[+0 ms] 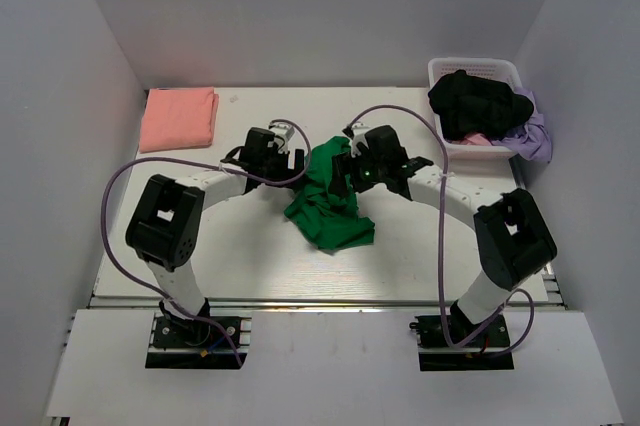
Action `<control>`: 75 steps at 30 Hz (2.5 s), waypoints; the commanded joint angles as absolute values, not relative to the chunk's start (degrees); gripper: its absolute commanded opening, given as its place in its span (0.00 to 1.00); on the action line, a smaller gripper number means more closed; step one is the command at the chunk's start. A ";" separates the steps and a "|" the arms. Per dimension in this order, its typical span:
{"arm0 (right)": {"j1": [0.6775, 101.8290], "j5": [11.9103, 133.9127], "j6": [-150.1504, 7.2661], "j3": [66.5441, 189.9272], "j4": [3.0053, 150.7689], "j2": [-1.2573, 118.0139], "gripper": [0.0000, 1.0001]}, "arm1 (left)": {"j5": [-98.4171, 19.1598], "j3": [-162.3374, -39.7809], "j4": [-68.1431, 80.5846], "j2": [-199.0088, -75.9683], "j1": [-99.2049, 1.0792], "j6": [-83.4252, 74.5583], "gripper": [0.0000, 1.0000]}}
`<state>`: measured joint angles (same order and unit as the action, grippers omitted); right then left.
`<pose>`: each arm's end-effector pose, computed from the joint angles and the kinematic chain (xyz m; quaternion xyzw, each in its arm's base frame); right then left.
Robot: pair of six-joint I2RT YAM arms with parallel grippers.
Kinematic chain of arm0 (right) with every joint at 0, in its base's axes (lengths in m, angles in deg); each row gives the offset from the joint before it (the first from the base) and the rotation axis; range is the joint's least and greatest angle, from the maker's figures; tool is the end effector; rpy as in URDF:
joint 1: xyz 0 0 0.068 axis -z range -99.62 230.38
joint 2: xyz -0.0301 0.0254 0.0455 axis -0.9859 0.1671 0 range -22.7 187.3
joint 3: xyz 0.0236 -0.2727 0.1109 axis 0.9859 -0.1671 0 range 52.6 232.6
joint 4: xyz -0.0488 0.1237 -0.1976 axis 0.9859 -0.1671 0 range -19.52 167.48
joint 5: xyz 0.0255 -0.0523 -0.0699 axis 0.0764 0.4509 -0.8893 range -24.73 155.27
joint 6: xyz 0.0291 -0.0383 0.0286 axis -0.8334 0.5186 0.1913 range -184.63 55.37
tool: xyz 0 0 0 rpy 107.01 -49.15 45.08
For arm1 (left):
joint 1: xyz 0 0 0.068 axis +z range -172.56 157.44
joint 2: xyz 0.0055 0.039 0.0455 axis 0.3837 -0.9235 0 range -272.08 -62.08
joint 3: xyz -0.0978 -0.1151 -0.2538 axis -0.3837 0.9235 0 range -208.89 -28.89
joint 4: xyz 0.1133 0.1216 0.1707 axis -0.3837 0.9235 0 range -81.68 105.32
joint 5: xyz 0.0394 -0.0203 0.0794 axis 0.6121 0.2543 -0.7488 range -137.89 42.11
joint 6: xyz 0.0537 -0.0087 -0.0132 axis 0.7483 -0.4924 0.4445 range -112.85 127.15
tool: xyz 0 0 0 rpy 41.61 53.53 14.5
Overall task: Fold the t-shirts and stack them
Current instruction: Flatten out the tshirt
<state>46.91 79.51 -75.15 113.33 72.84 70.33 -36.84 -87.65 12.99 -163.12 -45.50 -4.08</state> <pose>0.2804 0.1968 0.2664 -0.2308 0.8591 0.2688 0.3694 0.3237 -0.1449 0.2100 0.1296 0.9175 -0.1929 0.3228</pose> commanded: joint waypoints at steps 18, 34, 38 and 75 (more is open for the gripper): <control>43.91 75.21 -75.00 116.59 76.86 74.78 0.00 | -29.17 -94.81 9.47 -168.43 -45.06 -3.66 0.00; 45.93 40.52 -74.04 118.25 75.99 50.89 0.00 | -48.15 -92.87 8.93 -138.04 -45.06 -1.04 0.00; 46.28 37.58 -69.03 122.37 78.52 47.36 0.00 | -48.68 -95.42 8.33 -133.55 -45.68 1.16 0.00; 46.19 68.95 -47.92 167.13 72.30 38.83 0.00 | -30.06 -139.36 16.58 -119.74 -45.15 17.79 0.00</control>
